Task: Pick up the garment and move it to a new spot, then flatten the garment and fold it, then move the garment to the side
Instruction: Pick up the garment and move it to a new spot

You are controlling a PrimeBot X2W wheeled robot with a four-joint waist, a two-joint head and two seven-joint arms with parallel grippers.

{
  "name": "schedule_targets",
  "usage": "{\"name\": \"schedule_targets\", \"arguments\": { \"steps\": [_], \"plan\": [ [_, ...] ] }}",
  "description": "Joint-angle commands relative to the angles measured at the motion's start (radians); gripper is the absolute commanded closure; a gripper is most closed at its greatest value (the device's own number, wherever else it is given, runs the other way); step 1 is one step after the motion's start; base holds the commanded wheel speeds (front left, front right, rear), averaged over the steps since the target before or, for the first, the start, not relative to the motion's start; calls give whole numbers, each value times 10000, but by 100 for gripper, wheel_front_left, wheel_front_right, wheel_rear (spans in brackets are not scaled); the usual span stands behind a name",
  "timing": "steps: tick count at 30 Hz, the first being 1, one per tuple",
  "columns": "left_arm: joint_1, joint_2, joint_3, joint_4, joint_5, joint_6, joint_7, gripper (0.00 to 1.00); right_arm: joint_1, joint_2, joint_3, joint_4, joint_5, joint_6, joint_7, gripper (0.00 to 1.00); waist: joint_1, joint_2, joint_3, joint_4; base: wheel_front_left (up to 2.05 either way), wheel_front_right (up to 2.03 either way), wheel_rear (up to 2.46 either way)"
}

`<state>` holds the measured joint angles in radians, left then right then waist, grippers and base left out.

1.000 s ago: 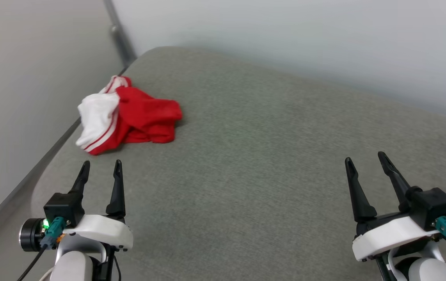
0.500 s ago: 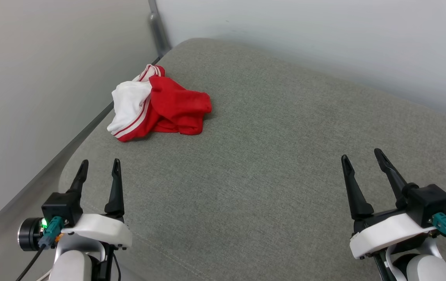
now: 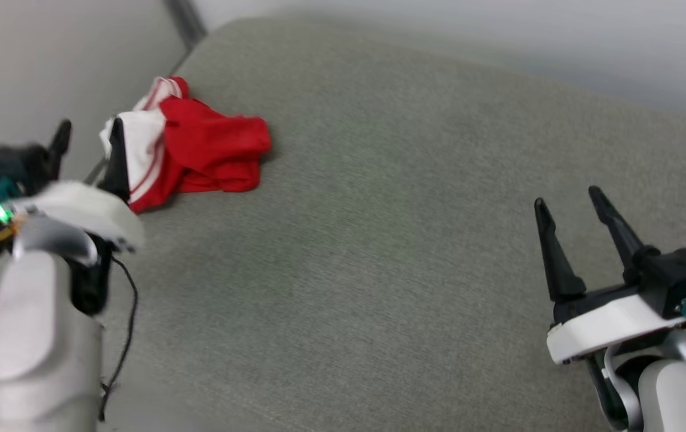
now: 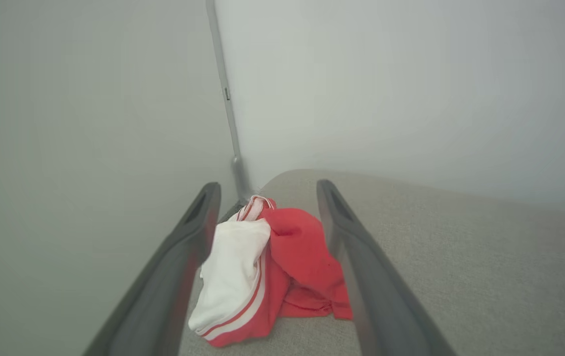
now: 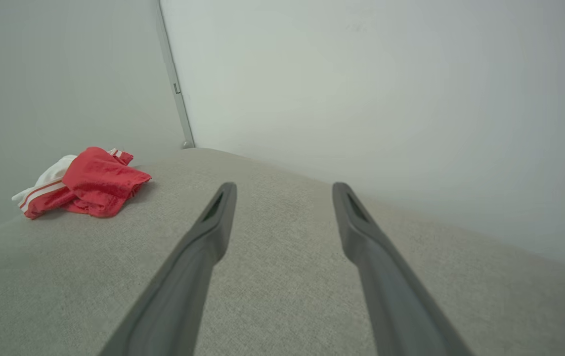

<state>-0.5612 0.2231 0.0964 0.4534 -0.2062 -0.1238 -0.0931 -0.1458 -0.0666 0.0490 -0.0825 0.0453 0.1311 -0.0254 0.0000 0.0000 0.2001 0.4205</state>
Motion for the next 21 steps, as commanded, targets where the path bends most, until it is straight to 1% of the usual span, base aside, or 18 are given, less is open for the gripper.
{"name": "schedule_targets", "arguments": {
  "steps": [1,3,5,7,9,12,14,17,21],
  "plan": [
    [-318,147,-65,125,-128,-43,351,0,-233,-75,-21,-84,-28,-7,-3,0,0,0,782,-707,0,0,0],
    [-1008,540,-173,402,-404,-52,1245,0,-405,-136,-121,-132,-15,-7,-36,0,0,0,1179,-1005,0,0,0],
    [-1580,1061,-235,635,-633,-61,2212,0,-612,-142,-174,-177,-10,-7,-82,0,0,0,1624,-1317,0,0,0],
    [-2055,1496,-362,855,-1074,-69,3126,0,-792,-119,-189,-185,-22,-5,-140,0,0,0,2044,-1611,0,0,0],
    [-2298,1998,-505,1179,-1359,-71,4114,0,-939,-99,-188,-114,8,-7,-228,0,0,0,2394,-1859,0,0,0],
    [-2630,2527,-592,1595,-2011,-63,5438,0,-1190,-41,-139,-2,28,-5,-358,0,0,0,2831,-2155,0,0,0],
    [-2700,2807,-562,1947,-2358,-64,6210,0,-1315,-10,-64,73,35,-7,-442,0,0,0,3062,-2307,0,0,0],
    [-2699,3024,-427,2477,-2750,-63,7074,0,-1548,25,51,214,67,-7,-555,0,0,0,3317,-2500,0,0,0],
    [-2536,3145,-176,3118,-3082,118,7591,0,-1797,51,124,350,108,-7,-662,0,0,0,3536,-2673,0,0,0]
  ]
}}
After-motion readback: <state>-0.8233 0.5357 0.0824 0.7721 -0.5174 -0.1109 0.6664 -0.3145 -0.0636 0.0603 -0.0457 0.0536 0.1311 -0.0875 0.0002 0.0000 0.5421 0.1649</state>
